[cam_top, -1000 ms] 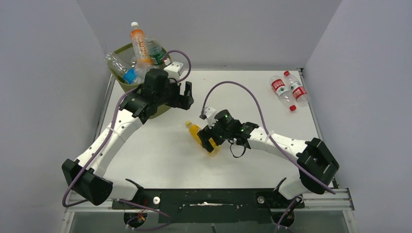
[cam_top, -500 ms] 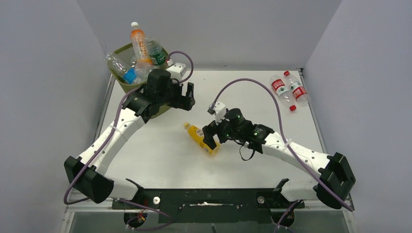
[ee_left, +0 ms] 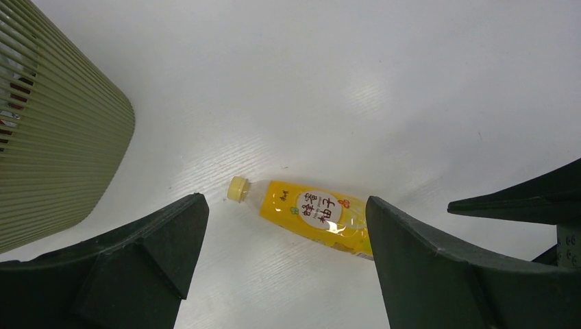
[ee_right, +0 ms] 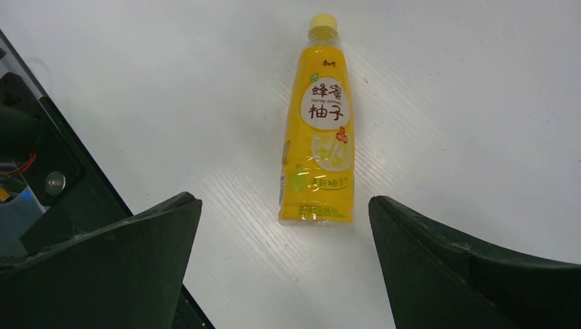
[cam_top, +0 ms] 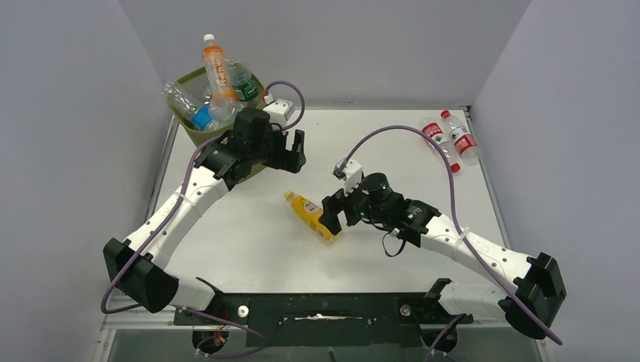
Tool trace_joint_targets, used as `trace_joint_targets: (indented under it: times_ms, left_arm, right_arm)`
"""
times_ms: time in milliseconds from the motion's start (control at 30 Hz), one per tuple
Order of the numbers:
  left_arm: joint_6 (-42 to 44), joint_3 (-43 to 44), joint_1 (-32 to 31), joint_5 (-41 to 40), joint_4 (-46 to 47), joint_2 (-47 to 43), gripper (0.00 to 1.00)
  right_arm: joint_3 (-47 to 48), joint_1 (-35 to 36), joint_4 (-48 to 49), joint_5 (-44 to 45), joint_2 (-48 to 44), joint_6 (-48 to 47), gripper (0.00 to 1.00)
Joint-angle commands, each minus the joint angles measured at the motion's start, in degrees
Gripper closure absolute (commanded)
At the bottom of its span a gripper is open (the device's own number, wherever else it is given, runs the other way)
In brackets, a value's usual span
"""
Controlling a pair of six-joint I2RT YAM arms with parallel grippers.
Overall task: Put the plastic bottles in the bin
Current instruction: Adjust the plastic bottle at the center of the board.
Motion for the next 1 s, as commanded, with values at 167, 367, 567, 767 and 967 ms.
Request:
trace_joint_targets:
  times_ms: [167,367,567,767,967]
  left_arm:
    - [1.1,3.4,-0.3,-0.6,2.7,0.4,0.14]
    - [1.9,3.6,-0.2,-1.2,2.3,0.8,0.14]
    - [2.1,3.0,-0.2,-1.0,2.6,1.1,0.14]
    - [2.4,2.0,-0.3,-1.0,3.2,0.7,0.14]
    - [2.7,2.1,-0.2,-0.7,2.9,1.2,0.14]
  right_arm:
    - [-3.0,4.6,3.3,-6.5,-5.3,5.2,0.01]
    - [-5.6,11.5,5.9,-5.7,-3.1,8.8,0.02]
    - [-9.9,15.8,12.3,-5.9,-1.8,13.2,0.02]
    - [-15.3,13.9,17.6,-4.3,-1.0,15.0,0.02]
    - [-18.0,8.7,20.8,-4.9,-0.1,15.3,0.02]
